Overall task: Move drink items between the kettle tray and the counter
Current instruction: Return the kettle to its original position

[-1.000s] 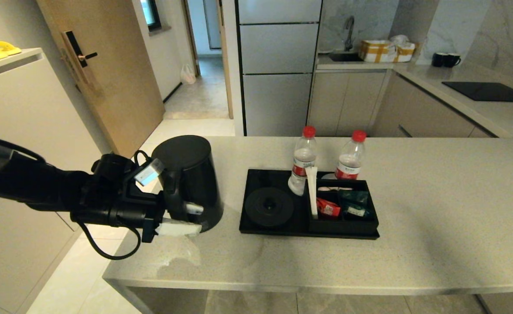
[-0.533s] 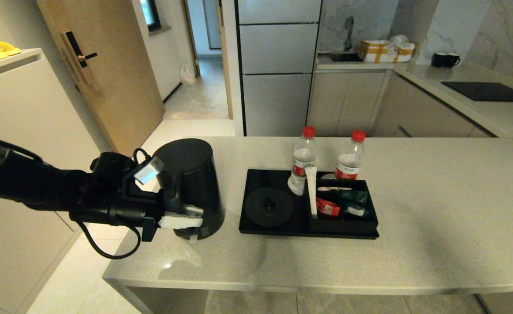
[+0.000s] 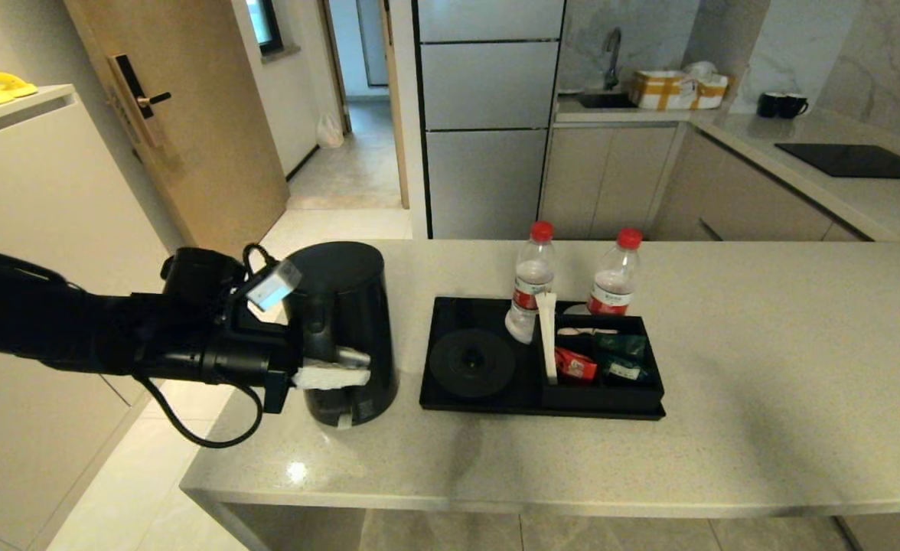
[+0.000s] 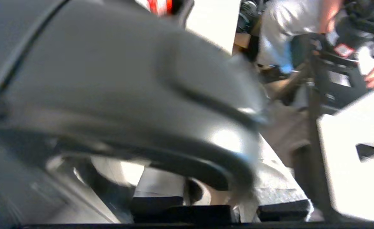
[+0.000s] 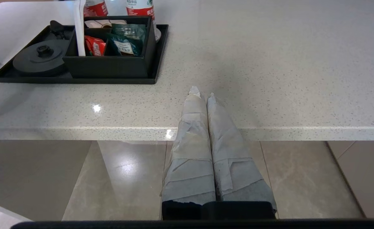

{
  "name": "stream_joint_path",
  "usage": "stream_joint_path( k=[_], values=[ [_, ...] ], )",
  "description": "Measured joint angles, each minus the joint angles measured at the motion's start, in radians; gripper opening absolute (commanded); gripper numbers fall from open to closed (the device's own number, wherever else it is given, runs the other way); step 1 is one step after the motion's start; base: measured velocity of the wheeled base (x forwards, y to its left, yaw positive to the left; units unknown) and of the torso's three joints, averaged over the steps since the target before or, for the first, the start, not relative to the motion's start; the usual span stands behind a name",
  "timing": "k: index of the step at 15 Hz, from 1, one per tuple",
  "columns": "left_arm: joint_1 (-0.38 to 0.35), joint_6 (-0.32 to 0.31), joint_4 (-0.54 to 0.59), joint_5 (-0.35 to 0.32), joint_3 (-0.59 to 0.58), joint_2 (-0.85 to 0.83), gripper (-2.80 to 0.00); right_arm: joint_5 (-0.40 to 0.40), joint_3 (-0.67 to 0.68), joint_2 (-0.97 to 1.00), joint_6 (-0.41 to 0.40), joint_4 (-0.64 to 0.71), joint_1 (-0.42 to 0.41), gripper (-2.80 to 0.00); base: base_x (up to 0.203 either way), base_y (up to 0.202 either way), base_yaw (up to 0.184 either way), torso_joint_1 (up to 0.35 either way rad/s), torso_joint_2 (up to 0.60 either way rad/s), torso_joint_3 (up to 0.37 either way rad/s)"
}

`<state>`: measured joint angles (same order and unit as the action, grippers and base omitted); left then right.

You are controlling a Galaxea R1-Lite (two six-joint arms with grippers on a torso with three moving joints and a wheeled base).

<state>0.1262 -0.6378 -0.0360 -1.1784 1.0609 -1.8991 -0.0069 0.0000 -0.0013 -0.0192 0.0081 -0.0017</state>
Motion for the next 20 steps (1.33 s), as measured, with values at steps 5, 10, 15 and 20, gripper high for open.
stream_joint_path(
  k=[5, 10, 15, 20],
  values=[
    [0.080, 0.119, -0.198, 0.016, 0.020, 0.008, -2.80, 0.000, 0.000, 0.000, 0.000, 0.000, 0.000, -2.80, 0.000, 0.000, 0.000, 0.000, 0.00, 0.000],
    [0.119, 0.139, -0.205, 0.029, 0.141, -0.022, -2.80, 0.001, 0.000, 0.000, 0.000, 0.000, 0.000, -2.80, 0.000, 0.000, 0.000, 0.000, 0.00, 0.000],
    [0.165, 0.187, -0.203, 0.057, 0.272, -0.053, -2.80, 0.001, 0.000, 0.000, 0.000, 0.000, 0.000, -2.80, 0.000, 0.000, 0.000, 0.000, 0.00, 0.000],
    [0.261, 0.193, -0.207, 0.109, 0.396, -0.144, -2.80, 0.000, 0.000, 0.000, 0.000, 0.000, 0.000, -2.80, 0.000, 0.000, 0.000, 0.000, 0.00, 0.000]
  ],
)
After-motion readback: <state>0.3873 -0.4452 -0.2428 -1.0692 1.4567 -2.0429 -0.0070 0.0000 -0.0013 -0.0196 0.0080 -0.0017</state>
